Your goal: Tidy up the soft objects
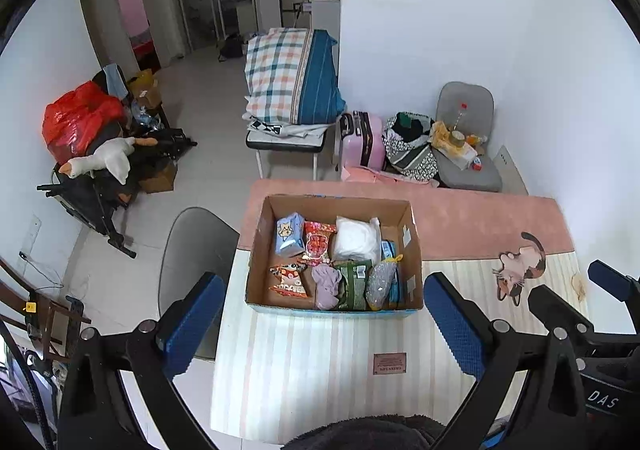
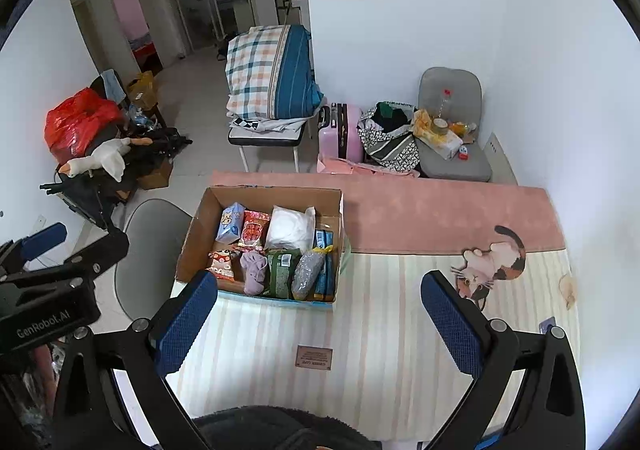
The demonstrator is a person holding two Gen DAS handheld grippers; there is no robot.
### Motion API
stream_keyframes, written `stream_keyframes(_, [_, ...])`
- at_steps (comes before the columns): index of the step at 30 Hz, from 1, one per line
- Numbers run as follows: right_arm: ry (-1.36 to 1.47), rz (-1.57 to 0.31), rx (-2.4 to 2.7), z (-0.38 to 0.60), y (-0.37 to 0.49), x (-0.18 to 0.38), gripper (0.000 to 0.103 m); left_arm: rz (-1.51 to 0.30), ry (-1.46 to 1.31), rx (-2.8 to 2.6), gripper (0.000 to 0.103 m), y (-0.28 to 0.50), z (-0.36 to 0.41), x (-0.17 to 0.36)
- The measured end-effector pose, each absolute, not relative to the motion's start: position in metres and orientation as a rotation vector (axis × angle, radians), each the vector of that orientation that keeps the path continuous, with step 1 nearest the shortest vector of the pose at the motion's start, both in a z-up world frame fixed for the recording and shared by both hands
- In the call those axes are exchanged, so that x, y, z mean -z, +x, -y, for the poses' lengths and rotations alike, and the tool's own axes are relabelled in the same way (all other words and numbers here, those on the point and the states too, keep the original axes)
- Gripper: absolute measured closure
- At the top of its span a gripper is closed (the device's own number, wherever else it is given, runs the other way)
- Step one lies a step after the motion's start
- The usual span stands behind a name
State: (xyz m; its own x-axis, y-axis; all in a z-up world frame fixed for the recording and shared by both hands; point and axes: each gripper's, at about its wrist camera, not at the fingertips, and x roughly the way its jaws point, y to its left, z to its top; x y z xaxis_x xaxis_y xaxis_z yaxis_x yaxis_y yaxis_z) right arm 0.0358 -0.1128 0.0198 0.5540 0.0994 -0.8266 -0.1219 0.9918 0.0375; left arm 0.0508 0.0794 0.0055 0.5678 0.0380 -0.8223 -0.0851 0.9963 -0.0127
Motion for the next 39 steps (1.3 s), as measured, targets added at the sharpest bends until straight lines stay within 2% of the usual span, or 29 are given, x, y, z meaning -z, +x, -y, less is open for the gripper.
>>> stream_keyframes(7, [-0.033, -0.963, -0.100, 0.112, 0.039, -0.021, 0.000, -0.949, -0.063, -0.080, 0.001, 0.049, -0.083, -0.008])
stream_keyframes(24, [-0.065, -1.035, -0.036, 0.105, 0.067, 0.029, 0.000, -1.035, -0.065, -0.104, 0.001, 0.068, -0.090, 0.040])
stream_keyframes(39, [-0.071, -1.036, -0.028, 0.104, 0.067, 0.036, 0.000, -1.045, -0.072, -0.094, 0.001, 0.073, -0.093, 0.042])
